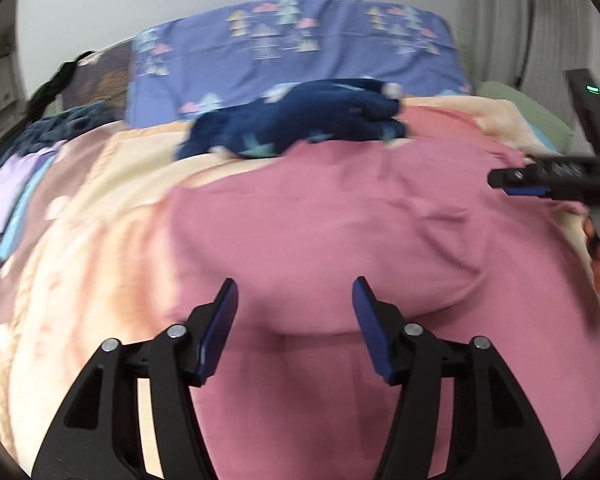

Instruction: Fold small clothes

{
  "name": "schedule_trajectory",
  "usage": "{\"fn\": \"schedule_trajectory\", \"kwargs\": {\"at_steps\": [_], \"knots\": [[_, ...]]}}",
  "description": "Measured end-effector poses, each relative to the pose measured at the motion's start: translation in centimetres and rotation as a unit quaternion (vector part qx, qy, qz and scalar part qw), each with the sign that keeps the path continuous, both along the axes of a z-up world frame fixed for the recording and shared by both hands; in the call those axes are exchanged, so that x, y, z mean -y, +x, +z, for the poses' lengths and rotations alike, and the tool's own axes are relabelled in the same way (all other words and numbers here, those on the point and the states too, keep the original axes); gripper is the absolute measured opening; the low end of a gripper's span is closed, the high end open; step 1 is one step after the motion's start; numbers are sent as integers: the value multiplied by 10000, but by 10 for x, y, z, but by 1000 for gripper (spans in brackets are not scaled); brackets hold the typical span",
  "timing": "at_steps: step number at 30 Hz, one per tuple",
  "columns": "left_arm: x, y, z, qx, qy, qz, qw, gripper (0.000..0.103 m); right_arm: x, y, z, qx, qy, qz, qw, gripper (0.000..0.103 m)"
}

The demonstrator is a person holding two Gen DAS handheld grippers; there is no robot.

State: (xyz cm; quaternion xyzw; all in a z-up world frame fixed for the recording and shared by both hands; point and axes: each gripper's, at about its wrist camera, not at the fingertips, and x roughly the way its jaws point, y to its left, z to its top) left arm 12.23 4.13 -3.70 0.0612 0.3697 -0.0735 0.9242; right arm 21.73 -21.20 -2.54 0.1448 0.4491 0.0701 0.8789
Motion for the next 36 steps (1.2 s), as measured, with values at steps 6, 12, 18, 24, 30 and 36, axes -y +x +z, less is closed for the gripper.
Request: {"fn": "schedule_trajectory", "kwargs": {"at_steps": [6, 12, 18, 24, 30, 36], "knots": [[-37, 0, -18, -123, 816, 385, 9958, 71, -17, 41, -12, -193, 580, -135, 9980, 2], [-68, 15, -24, -280, 533, 881, 9943, 71, 25, -43, 75, 1728, 375, -1226, 9766, 4], [-74, 18, -30, -341, 443, 1071, 9927, 72, 52, -64, 4, 533, -173, -978, 9936, 11], [-75, 16, -29, -364, 406, 1069, 9928, 72, 69, -74, -12, 176, 383, -680, 9968, 48], [-66, 25, -31, -390, 515, 1085, 9920, 72, 65, -12, 2, -29, -18, -562, 9984, 52], [-65, 17, -18, -107, 376, 1003, 9942, 30, 49, -12, 26, 551, -516, -590, 9954, 5]]}}
